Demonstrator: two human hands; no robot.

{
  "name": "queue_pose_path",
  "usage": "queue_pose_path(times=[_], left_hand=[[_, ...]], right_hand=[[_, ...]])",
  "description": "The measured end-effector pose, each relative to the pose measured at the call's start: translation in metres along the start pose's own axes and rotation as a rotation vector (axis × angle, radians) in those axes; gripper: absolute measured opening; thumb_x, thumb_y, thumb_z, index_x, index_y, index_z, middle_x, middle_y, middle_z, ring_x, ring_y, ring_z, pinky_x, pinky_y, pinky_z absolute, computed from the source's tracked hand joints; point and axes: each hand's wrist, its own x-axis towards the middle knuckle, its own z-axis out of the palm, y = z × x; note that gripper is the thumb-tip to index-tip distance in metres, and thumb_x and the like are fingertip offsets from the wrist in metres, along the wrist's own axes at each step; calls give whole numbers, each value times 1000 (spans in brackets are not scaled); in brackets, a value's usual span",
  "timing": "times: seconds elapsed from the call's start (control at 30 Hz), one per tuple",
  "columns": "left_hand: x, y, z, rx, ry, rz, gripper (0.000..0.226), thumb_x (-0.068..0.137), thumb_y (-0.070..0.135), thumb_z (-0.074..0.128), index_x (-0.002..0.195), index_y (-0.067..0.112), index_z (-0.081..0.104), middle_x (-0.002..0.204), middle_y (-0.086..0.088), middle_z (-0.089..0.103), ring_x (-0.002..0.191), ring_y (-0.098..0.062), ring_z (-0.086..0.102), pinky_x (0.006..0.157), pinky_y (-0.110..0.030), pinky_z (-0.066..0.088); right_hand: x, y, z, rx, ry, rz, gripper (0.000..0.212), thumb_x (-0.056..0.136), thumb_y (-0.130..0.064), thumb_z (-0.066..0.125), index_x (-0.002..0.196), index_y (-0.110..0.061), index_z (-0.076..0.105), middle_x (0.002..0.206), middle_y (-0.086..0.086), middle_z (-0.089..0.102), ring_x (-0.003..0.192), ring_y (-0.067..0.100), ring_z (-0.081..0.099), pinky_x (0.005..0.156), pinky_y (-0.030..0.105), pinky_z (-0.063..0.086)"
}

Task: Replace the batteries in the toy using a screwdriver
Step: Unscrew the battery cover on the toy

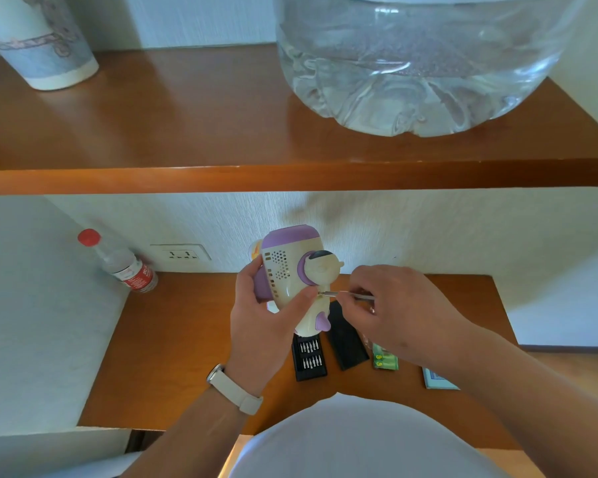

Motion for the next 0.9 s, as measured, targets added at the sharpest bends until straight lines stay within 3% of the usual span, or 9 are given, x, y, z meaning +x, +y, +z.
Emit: queue_pose_path(times=[0.2, 0.3, 0.4, 0.5, 0.63, 0.9], left_hand=[[2, 0, -1, -1, -11, 21, 73, 76, 25, 86, 137, 30, 44, 112, 23, 59, 105, 8, 57, 73, -19, 59], [4, 2, 0, -13, -13, 25, 73, 76, 25, 86, 136, 30, 45, 108, 29, 58, 104, 8, 58, 70, -18, 58], [5, 3, 1, -17, -8, 38, 73, 76, 24, 86, 136, 30, 45, 111, 26, 58, 105, 7, 58, 72, -17, 58], [6, 3, 2, -21, -8, 43, 72, 77, 23, 85, 136, 29, 45, 115, 20, 58, 106, 5, 58, 74, -19, 59], [6, 3, 1, -30, -20, 48, 72, 77, 22, 85, 137, 27, 45, 115, 19, 58, 106, 4, 58, 73, -17, 58], [5, 3, 2, -76, -35, 17, 70, 78, 22, 84, 136, 29, 46, 113, 20, 59, 105, 1, 60, 73, -22, 60]], right_hand=[[1, -1, -3, 59, -1, -36, 16, 94, -30, 59, 82, -24, 50, 68, -10, 45, 58, 12, 43, 54, 20, 35], [0, -2, -4, 83, 22, -29, 14, 92, -35, 57, 84, -27, 49, 70, -12, 47, 61, 12, 47, 56, 21, 40], [0, -1, -4, 104, 37, 32, 35, 87, -55, 41, 87, -24, 56, 70, -9, 54, 62, 14, 52, 58, 26, 47], [0, 0, -2, 27, 18, 63, 49, 85, -62, 32, 84, -21, 59, 68, -6, 56, 60, 15, 52, 59, 29, 48], [-1, 1, 1, -53, 21, 52, 47, 93, -54, 36, 78, -16, 59, 65, -2, 55, 56, 15, 47, 54, 25, 37], [-4, -3, -3, -13, 41, 15, 24, 97, -36, 54, 84, -16, 59, 69, -4, 53, 57, 15, 45, 55, 26, 40]])
